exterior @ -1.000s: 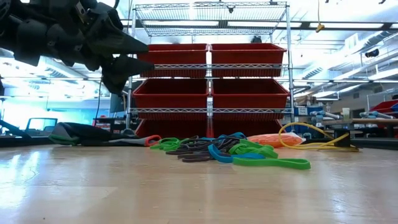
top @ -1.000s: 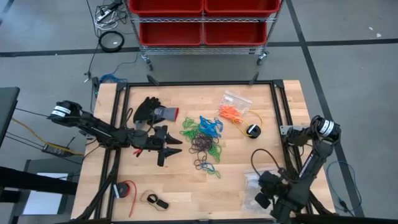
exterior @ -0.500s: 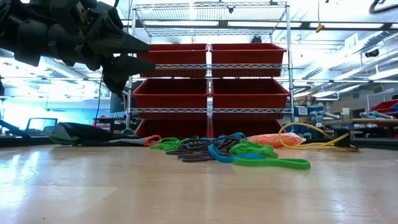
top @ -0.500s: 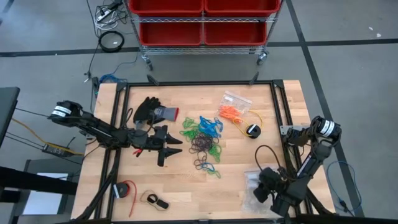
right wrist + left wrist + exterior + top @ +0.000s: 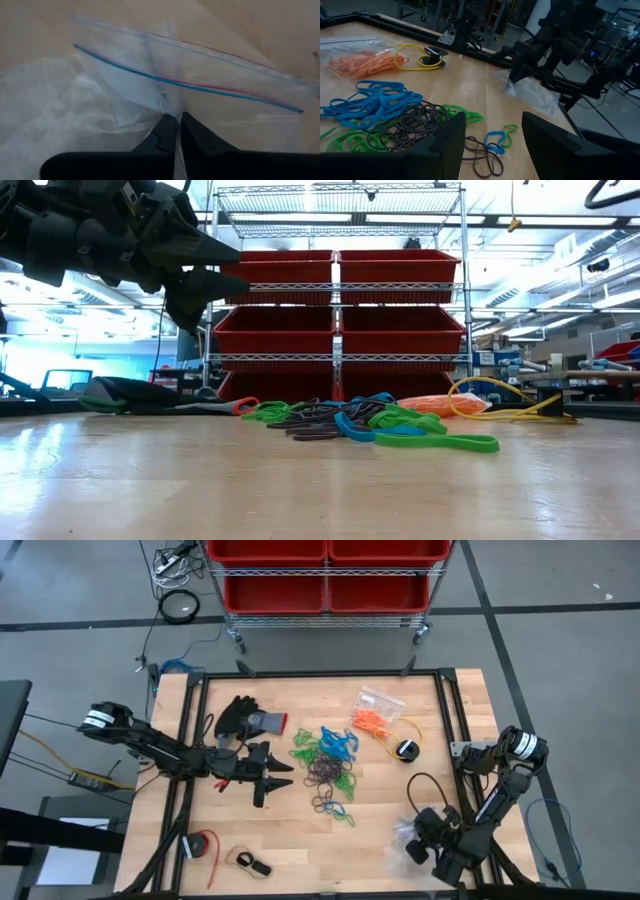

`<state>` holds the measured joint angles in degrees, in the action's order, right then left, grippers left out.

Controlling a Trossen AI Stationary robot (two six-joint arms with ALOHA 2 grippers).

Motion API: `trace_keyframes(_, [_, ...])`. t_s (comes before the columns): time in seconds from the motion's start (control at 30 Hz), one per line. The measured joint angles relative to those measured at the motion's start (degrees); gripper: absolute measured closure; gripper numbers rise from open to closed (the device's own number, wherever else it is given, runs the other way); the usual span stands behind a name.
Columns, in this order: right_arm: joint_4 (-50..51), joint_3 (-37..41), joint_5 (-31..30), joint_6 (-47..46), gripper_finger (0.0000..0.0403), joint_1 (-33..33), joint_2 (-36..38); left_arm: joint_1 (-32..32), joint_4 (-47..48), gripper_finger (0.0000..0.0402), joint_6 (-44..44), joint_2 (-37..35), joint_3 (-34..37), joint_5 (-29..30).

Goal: Sort rubber bands
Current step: Open the transparent zip bag

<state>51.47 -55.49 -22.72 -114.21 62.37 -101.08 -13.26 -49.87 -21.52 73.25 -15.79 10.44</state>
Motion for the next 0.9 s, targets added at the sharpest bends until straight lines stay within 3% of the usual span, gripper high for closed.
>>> trace_keyframes(0.27, [10.6, -6.8, -1.8, 5.6, 0.0398, -1.8, 0.0, 0.0, 0.0, 0.0200, 0.0, 0.0, 0.0, 0.0])
trace_keyframes(0.47, [17.3, -12.1, -9.7, 11.1, 0.0401, -2.7, 0.0, 0.0, -0.6, 0.0200, -0.2, 0.0, 0.0, -0.1])
trace_keyframes(0.7, [18.1, -16.1, -20.3, 28.8, 0.0402, -7.5, 0.0, 0.0, -8.3, 0.0199, -4.7, 0.0, -0.1, -6.1])
trace_keyframes(0.9, [15.9, -18.4, -26.5, 48.9, 0.0403, -14.1, 0.0, 0.1, -11.2, 0.0199, -9.2, 0.0, -0.2, -7.1])
